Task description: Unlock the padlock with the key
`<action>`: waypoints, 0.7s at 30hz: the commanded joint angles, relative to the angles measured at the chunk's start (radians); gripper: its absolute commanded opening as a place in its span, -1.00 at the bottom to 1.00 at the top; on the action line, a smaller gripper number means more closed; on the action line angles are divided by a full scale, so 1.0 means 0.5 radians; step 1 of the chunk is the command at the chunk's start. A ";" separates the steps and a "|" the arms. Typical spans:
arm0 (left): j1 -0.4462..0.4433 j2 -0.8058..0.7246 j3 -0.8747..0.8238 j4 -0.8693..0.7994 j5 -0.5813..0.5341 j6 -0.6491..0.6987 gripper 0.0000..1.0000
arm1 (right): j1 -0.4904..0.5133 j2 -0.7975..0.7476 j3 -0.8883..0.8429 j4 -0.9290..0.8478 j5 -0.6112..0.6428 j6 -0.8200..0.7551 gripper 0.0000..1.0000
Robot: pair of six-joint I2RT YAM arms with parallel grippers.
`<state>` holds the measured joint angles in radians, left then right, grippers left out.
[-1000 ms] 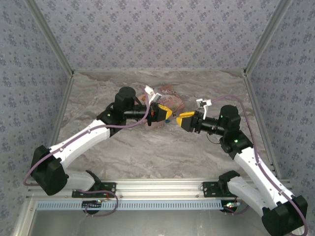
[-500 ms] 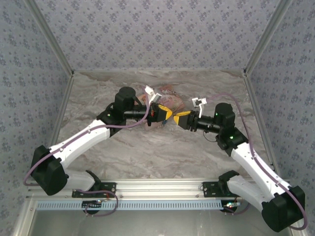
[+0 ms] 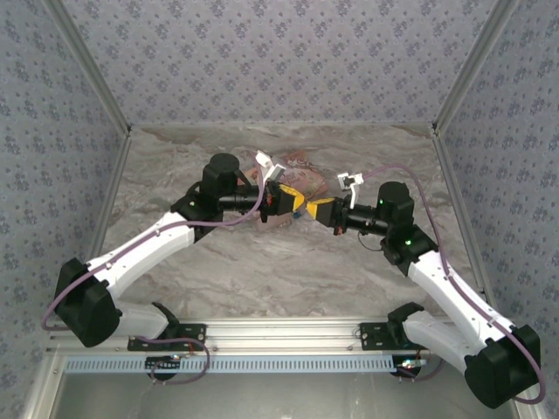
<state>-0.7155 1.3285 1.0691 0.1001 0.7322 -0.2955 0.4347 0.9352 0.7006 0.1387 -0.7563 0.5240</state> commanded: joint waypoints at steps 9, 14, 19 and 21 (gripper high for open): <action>0.000 -0.092 0.066 -0.058 -0.229 0.039 0.03 | 0.011 -0.125 0.005 -0.186 0.169 -0.032 -1.00; 0.047 -0.078 0.102 -0.155 -0.680 0.010 0.64 | -0.017 -0.259 -0.044 -0.533 0.526 0.021 -1.00; 0.147 0.136 0.268 -0.376 -1.171 -0.101 0.85 | -0.020 -0.376 -0.020 -1.163 1.099 0.066 -1.00; 0.199 0.278 0.390 -0.494 -1.280 -0.155 0.90 | -0.020 -0.419 -0.022 -1.335 1.233 0.089 -1.00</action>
<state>-0.6495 1.3933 1.1900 -0.0498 0.2680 -0.3279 0.4297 0.7528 0.6849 -0.3038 -0.3298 0.5419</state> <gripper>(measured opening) 0.940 0.057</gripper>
